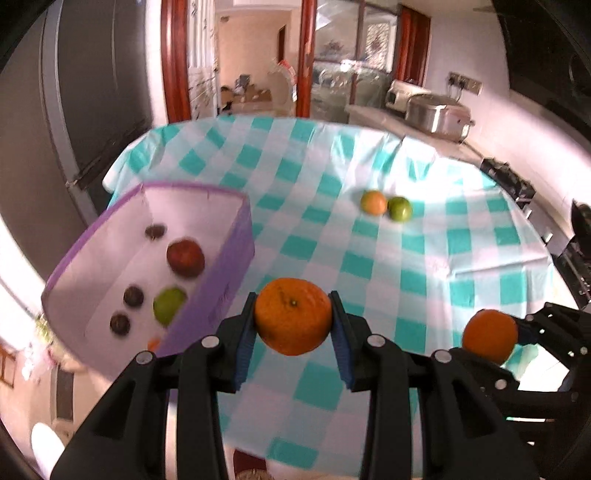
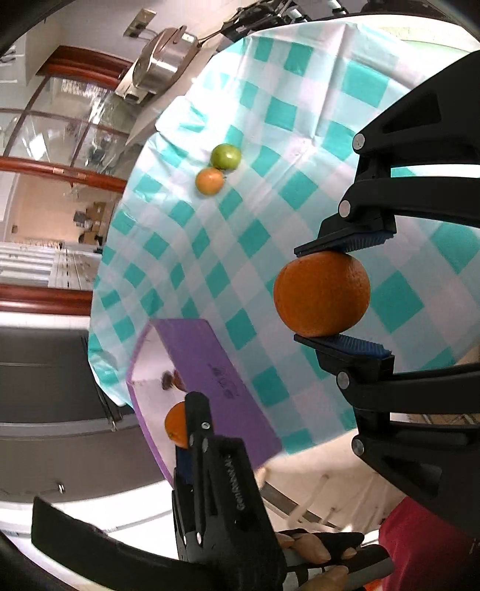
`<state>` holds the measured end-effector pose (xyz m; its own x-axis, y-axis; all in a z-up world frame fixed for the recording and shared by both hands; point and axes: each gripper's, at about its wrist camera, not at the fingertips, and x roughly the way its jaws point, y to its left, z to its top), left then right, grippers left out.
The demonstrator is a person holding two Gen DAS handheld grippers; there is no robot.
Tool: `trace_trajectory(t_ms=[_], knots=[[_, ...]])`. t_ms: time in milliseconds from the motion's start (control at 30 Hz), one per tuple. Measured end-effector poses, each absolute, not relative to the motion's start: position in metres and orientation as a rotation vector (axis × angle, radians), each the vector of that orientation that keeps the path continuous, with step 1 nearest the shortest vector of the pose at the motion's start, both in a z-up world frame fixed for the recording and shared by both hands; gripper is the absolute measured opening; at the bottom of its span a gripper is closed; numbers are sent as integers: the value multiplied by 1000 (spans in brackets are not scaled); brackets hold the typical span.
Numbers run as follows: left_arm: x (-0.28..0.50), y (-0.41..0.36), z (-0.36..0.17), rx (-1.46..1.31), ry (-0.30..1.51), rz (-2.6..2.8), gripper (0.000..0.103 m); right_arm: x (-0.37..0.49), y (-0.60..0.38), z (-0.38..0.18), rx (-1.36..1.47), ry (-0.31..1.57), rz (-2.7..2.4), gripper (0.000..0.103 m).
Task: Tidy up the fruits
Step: 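Carry both oranges over the white box with both grippers, then open both grippers to drop the oranges into the box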
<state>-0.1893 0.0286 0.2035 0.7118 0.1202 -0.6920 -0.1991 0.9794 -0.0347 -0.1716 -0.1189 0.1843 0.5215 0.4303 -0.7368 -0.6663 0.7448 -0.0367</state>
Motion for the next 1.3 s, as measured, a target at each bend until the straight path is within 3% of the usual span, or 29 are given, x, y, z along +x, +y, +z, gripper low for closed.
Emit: trace_trajectory(t_ms=[300,700,933,1300], knots=[[-172,133,230,-71,691,134,38,-153,-10,206,-265,790,723,39],[-136,290,200,-114,808,253,38,-118,118,179,-180,911,878,39],[-133,319,158,-114,963,244,38,-123,174,153,-358,979,965,39],[-61,328,97,-38,1224,178,38,-137,221,110,-572,1120,1102,39]])
